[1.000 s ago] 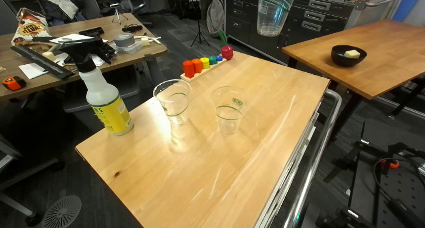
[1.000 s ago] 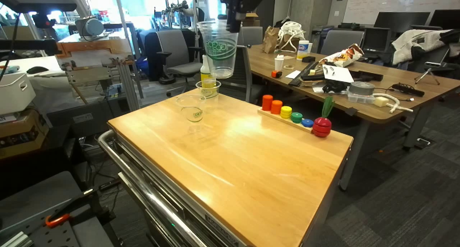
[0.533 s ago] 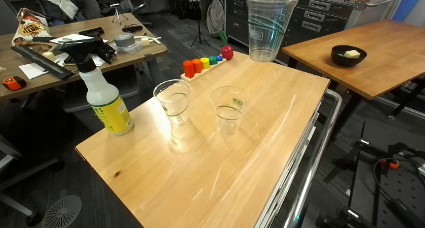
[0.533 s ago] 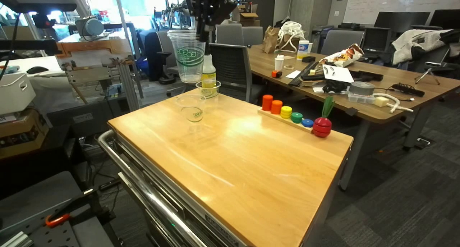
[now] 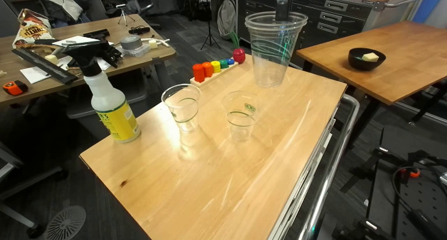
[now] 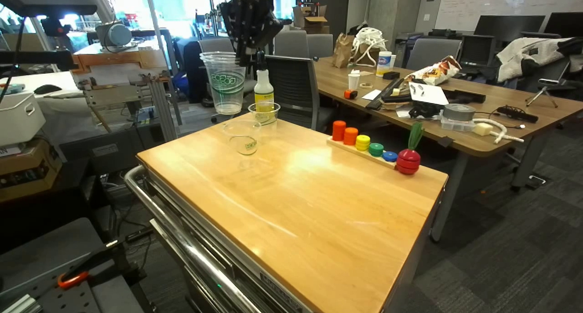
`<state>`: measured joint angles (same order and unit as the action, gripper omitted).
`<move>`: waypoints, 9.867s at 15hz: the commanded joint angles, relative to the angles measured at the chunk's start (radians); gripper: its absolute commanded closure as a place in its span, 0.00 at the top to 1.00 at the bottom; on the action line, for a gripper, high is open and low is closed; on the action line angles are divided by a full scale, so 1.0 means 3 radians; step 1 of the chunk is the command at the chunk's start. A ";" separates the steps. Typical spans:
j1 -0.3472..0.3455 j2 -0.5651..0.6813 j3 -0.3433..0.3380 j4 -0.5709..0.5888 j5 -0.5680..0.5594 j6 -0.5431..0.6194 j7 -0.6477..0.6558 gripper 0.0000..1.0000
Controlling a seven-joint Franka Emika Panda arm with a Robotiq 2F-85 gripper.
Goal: Stack the cups
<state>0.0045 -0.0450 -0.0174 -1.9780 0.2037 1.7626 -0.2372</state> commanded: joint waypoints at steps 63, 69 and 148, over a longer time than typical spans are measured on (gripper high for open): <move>0.0149 0.0314 0.0301 -0.0745 -0.0806 0.1341 -0.0038 1.00; 0.0244 0.0454 0.0362 -0.0725 -0.0853 0.1697 0.0192 1.00; 0.0164 0.1579 0.0363 0.1464 -0.0205 0.0736 0.0474 0.49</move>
<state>0.0591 0.4383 0.0904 -1.5356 0.1402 1.9839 -0.0816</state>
